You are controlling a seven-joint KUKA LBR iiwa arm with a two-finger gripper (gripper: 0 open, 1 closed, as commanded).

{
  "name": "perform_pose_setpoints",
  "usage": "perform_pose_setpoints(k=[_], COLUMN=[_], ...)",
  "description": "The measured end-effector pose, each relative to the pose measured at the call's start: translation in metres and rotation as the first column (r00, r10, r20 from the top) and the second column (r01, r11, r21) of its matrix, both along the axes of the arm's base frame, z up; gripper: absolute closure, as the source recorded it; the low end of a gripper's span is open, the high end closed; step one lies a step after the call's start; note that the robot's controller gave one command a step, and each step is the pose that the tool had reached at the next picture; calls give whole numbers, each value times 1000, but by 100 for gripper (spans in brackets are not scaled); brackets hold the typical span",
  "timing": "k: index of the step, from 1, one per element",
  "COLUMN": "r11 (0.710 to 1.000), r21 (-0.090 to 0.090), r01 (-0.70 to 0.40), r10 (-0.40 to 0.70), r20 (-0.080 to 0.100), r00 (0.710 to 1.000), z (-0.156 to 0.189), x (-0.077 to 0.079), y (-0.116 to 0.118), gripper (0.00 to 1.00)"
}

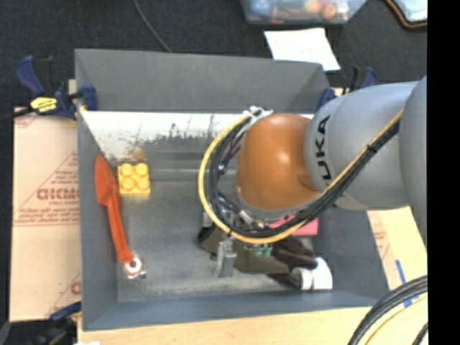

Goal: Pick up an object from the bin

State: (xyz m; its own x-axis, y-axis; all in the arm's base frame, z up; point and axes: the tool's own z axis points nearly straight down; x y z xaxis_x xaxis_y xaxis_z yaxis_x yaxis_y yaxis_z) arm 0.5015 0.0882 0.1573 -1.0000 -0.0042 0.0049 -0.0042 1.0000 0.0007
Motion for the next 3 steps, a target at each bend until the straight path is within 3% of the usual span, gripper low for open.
perform_pose_setpoints(k=[1, 2, 3], r11=[1000, 997, 999], r21=[1, 1, 5], r01=[5, 72, -32], r10=[-5, -72, 32], r20=[7, 7, 17], r00=[1000, 997, 999], z=[3, -87, -87], x=[2, 0, 4], y=[0, -77, -87], gripper=[0, 0, 0])
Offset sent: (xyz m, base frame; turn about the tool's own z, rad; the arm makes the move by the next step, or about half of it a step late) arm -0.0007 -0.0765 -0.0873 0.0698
